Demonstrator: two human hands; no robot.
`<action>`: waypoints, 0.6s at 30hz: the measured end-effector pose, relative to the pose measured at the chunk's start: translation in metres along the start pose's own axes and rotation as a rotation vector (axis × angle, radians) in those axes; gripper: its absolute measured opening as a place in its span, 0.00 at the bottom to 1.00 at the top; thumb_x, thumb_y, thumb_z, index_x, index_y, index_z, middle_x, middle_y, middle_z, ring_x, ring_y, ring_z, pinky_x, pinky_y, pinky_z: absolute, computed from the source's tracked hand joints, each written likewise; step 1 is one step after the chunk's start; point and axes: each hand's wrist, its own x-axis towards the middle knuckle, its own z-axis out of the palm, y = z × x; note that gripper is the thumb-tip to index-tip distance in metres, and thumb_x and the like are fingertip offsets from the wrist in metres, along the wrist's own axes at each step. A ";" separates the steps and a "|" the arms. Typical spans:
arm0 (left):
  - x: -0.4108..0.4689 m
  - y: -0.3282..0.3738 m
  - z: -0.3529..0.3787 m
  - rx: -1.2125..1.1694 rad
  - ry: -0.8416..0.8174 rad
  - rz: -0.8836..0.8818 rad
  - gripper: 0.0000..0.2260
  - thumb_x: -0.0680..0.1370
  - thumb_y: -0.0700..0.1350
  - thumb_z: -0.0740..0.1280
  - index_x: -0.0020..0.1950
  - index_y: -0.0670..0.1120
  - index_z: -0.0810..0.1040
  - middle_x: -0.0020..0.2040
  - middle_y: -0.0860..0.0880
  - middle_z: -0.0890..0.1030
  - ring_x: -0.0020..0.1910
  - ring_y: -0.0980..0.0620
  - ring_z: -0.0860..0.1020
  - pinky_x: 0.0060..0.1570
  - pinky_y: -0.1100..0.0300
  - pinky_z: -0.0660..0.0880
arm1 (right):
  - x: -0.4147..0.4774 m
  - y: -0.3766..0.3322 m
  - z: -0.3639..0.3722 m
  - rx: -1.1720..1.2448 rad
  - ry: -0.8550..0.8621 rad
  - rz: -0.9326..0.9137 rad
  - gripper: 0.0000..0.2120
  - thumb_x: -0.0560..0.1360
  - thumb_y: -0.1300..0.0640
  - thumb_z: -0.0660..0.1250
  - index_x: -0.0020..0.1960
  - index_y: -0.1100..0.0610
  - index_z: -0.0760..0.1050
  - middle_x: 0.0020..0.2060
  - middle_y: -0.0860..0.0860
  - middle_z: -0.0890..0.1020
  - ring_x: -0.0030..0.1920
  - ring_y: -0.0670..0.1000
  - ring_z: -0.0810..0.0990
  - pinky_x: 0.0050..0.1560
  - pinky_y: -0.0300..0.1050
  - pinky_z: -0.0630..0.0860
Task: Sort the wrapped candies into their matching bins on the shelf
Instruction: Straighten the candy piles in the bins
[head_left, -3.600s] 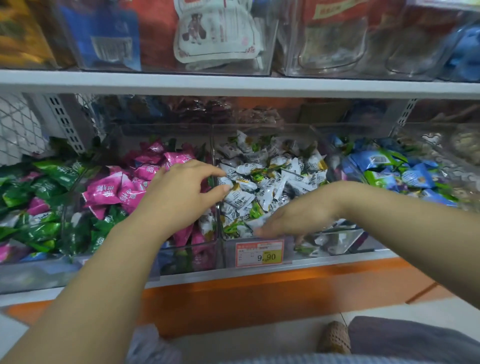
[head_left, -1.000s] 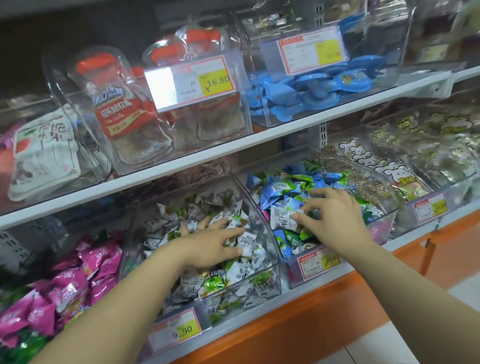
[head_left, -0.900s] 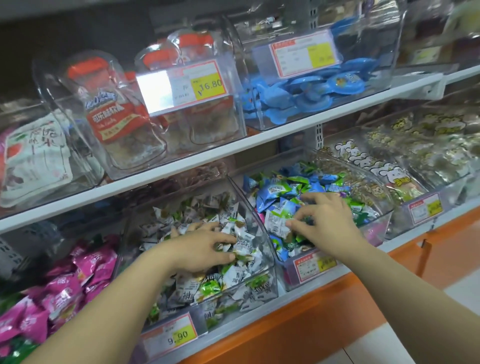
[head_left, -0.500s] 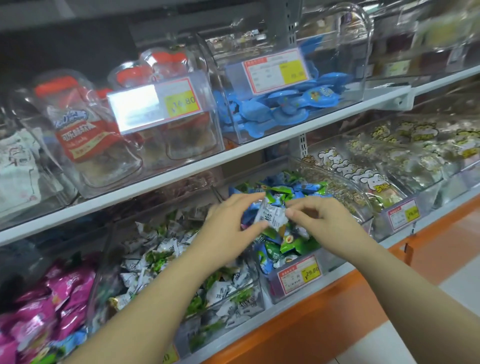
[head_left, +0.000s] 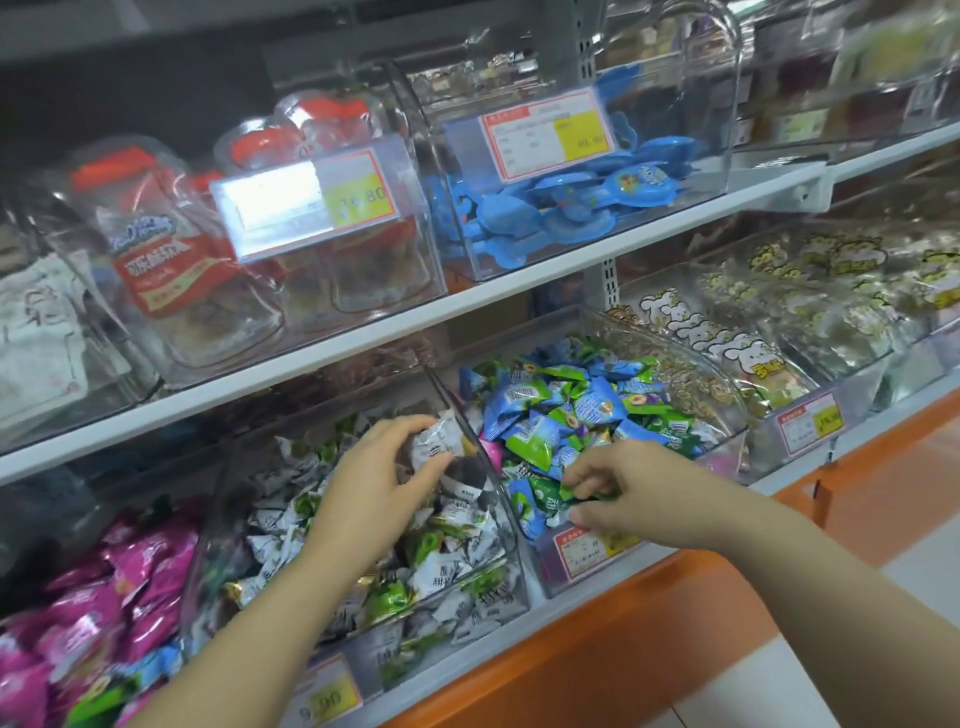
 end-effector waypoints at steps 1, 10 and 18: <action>-0.003 -0.007 -0.002 0.034 0.013 -0.021 0.17 0.76 0.55 0.66 0.65 0.57 0.72 0.57 0.61 0.72 0.46 0.62 0.72 0.49 0.65 0.69 | 0.002 0.001 0.002 -0.044 -0.014 0.011 0.17 0.72 0.48 0.71 0.59 0.49 0.76 0.49 0.44 0.80 0.51 0.45 0.79 0.55 0.43 0.76; -0.017 -0.028 -0.018 0.344 -0.030 -0.136 0.21 0.77 0.58 0.62 0.70 0.60 0.67 0.68 0.55 0.69 0.68 0.52 0.66 0.71 0.45 0.57 | 0.013 -0.012 0.013 -0.390 -0.179 0.099 0.23 0.70 0.45 0.70 0.64 0.45 0.70 0.48 0.48 0.72 0.69 0.56 0.59 0.70 0.57 0.54; -0.021 0.009 -0.014 0.207 0.002 0.097 0.14 0.79 0.53 0.62 0.64 0.59 0.73 0.59 0.65 0.65 0.63 0.58 0.66 0.74 0.49 0.49 | 0.015 -0.003 0.007 -0.233 -0.120 0.045 0.16 0.71 0.44 0.71 0.57 0.41 0.74 0.39 0.38 0.69 0.55 0.48 0.63 0.61 0.50 0.58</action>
